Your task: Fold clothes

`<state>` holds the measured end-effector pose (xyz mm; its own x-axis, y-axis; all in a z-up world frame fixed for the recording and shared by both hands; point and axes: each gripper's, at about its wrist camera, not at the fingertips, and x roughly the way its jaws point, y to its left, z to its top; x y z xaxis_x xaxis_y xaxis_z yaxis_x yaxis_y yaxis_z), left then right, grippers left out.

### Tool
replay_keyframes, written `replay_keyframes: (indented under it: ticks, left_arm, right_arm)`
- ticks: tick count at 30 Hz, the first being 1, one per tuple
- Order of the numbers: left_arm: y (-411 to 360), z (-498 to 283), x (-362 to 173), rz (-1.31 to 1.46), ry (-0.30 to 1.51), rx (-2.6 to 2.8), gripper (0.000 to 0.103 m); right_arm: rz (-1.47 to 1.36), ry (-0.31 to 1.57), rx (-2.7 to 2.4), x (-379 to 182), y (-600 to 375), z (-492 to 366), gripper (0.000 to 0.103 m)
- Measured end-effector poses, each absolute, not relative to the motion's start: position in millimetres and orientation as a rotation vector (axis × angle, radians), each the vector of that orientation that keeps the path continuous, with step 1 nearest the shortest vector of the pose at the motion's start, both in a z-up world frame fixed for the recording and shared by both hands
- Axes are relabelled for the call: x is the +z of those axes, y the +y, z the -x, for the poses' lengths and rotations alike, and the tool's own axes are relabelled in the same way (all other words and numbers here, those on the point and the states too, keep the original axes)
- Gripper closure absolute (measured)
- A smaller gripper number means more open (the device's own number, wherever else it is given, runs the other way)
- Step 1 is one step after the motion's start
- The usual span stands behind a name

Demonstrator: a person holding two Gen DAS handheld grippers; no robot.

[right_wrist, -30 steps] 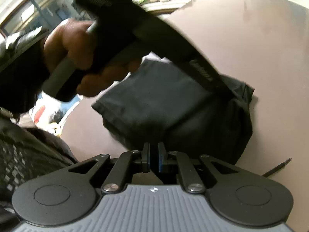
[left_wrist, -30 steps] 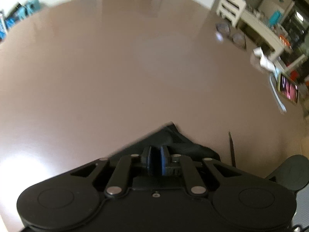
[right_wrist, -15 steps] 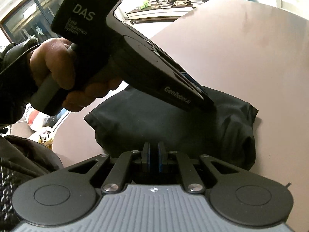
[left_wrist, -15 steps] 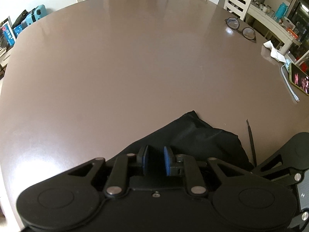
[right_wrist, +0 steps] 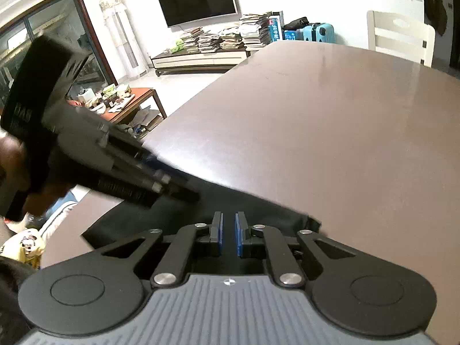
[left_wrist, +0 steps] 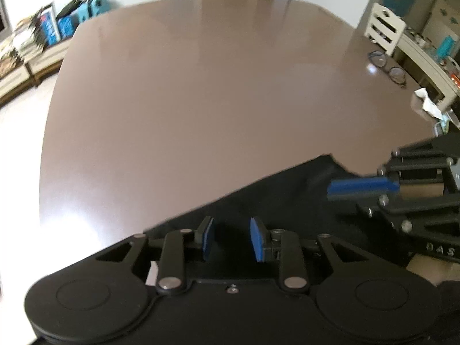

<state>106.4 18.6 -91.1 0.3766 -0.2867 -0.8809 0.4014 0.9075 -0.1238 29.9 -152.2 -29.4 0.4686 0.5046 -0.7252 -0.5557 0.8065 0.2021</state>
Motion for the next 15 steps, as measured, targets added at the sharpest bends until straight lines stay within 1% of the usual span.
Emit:
replay_keyframes:
  ticks: [5,6,7,10,13,15]
  left_arm:
    - [22,-104,-96,-0.094,1.096,-0.441,0.075]
    - [25,-105,-96,-0.080,1.097,-0.442,0.075]
    - [28,-105,-97,-0.064,1.098,-0.443,0.075]
    - [31,-107,-97,-0.051,1.102,-0.448,0.075]
    - [28,-108,-96,-0.058,1.109,-0.444,0.075]
    - [27,-105,-90,-0.072,1.090,-0.435,0.071]
  right_arm:
    - [0.135,0.922,0.639,-52,-142,-35,0.093]
    - [0.150,0.935,0.624,-59,-138,-34,0.098]
    - [0.144,0.927,0.612,-65,-144,-32,0.100]
    - [0.076,0.946,0.589,-69,-153,-33,0.101]
    - [0.116,0.933,0.583,-72,-148,-27,0.101]
    - [0.114,0.935,0.573,-72,-144,-26,0.099]
